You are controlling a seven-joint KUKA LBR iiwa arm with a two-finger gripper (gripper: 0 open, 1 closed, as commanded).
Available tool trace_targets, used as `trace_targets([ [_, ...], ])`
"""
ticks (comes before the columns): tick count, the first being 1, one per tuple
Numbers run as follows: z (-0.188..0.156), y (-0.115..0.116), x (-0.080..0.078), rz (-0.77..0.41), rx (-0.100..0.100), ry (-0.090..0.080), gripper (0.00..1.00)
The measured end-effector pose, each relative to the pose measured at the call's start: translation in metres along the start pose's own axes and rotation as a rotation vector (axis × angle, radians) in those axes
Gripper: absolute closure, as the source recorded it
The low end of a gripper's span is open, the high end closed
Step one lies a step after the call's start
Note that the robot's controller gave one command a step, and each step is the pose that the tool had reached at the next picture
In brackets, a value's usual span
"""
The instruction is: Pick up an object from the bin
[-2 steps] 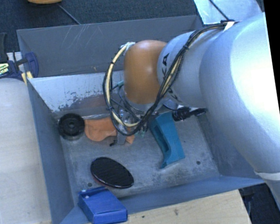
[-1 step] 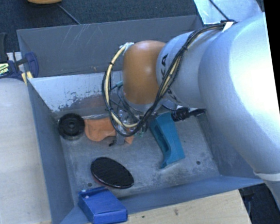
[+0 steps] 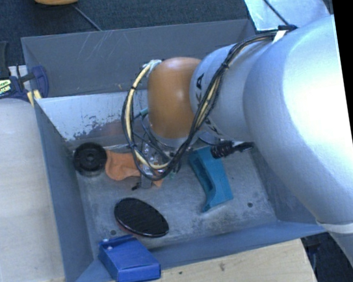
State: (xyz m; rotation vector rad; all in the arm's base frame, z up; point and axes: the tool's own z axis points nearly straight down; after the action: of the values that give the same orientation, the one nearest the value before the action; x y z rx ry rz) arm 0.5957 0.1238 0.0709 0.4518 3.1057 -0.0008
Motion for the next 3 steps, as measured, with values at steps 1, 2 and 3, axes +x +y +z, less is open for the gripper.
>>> trace_targets([
  [1,0.000,0.016,0.002,-0.026,0.000,0.000,1.00],
  [2,0.000,0.028,-0.001,-0.003,-0.001,0.000,1.00],
  [3,0.000,0.026,0.015,-0.037,-0.001,-0.001,1.00],
])
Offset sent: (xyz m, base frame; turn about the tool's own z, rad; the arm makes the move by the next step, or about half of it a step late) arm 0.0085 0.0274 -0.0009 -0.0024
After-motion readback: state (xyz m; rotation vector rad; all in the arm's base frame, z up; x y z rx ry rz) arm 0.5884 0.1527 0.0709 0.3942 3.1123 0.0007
